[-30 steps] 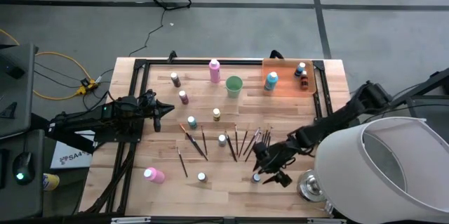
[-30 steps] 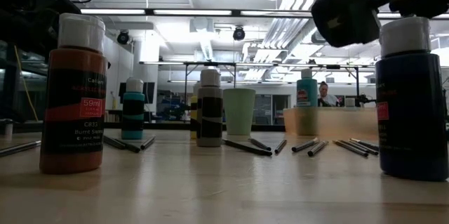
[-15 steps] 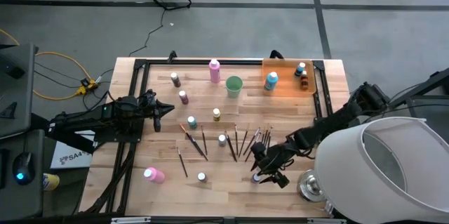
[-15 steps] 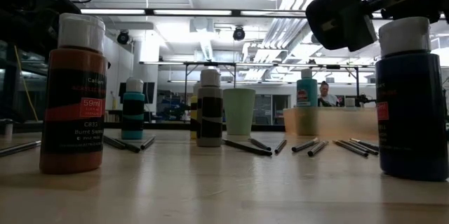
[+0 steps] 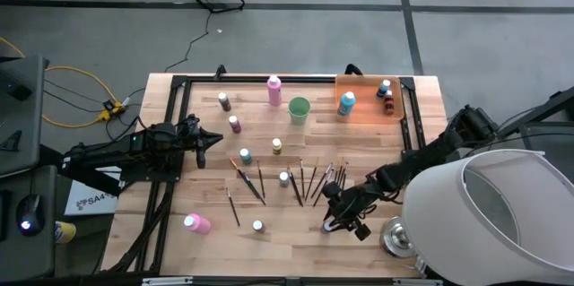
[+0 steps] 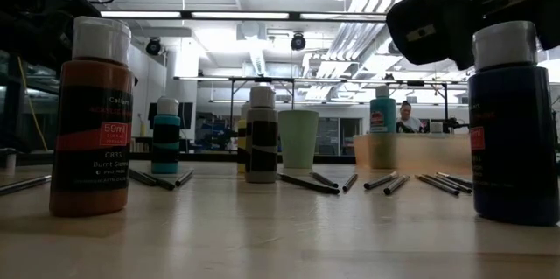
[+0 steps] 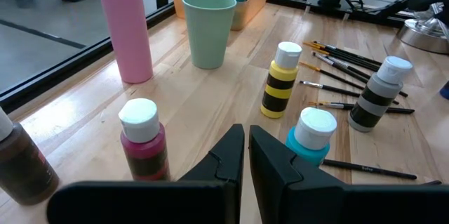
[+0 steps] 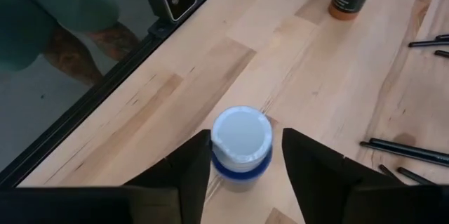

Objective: Pick & Place Paint Supplies
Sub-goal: Put the small dark blue paint bottle into the orange bin

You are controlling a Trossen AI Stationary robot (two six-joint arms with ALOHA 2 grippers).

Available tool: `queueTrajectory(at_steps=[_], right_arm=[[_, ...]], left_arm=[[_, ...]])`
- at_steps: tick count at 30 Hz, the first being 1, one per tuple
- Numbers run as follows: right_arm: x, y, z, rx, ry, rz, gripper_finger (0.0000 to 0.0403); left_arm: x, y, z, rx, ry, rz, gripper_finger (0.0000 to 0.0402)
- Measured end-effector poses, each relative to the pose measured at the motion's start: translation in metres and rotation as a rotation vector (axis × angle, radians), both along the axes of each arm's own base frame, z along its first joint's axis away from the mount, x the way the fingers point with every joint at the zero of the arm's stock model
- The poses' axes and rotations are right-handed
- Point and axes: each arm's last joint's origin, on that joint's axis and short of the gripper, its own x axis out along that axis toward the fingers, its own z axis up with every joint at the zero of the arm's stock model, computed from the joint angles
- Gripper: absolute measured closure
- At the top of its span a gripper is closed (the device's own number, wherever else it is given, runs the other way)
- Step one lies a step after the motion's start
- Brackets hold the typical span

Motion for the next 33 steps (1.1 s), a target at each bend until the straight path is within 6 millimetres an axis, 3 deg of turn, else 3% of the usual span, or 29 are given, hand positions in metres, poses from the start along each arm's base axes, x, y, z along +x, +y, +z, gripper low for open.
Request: queueTrajectory(at_steps=[21, 33], right_arm=[[0.0008, 0.0005, 0.0011, 0.008, -0.013, 0.002, 0.0238], [0.0008, 0.0007, 0.0013, 0.012, -0.012, 0.005, 0.0288]], left_arm=[[0.0, 0.0, 0.0, 0.0, 0.0, 0.0, 0.038], [0.0, 0.0, 0.0, 0.0, 0.0, 0.0, 0.038]])
